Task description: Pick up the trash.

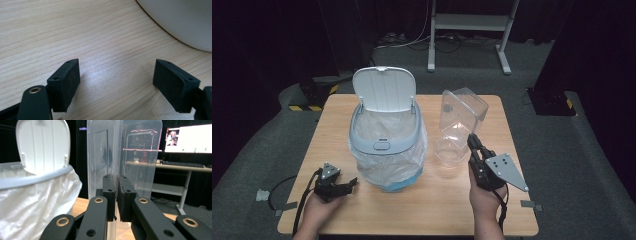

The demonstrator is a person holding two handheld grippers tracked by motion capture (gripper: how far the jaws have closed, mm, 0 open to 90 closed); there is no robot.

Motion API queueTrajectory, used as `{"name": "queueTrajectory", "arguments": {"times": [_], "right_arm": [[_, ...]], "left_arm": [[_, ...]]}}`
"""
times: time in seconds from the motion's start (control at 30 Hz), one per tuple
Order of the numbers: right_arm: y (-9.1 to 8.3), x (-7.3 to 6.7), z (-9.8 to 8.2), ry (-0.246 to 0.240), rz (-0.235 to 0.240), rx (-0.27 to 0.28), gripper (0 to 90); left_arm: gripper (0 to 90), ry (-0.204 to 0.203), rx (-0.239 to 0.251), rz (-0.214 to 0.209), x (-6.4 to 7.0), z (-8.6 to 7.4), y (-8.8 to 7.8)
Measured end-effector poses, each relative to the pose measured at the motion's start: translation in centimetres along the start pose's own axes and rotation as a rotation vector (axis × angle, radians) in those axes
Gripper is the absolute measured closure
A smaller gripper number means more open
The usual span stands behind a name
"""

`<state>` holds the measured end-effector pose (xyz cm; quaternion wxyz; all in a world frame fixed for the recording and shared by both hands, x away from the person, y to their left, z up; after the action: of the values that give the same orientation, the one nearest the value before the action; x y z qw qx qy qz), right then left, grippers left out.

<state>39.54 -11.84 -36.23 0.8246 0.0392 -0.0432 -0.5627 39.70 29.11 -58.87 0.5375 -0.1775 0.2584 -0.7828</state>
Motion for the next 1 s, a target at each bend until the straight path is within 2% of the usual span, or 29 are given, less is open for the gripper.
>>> {"name": "queueTrajectory", "arguments": {"times": [0.7, 1.0], "right_arm": [[1.3, -4.7, 6.3, -0.055, 0.095, 0.107, 85.6], [2.4, -6.1, 7.7, -0.066, 0.13, 0.125, 85.6]], "left_arm": [[21.9, 0.002, -0.002, -0.004, 0.0, 0.0, 0.0], [21.8, 0.003, -0.003, -0.006, 0.0, 0.0, 0.0]]}}
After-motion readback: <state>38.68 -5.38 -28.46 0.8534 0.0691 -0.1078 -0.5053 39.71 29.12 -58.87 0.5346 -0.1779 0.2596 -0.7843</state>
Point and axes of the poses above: each handheld gripper's, and its own axes: y roughly forward along the jaws, z roughly out of its top, x roughly to its right, the point moved 9 cm from there along y, roughly forward along the jaws, and after that the axes turned 5 degrees about x, right-handed, at the moved point
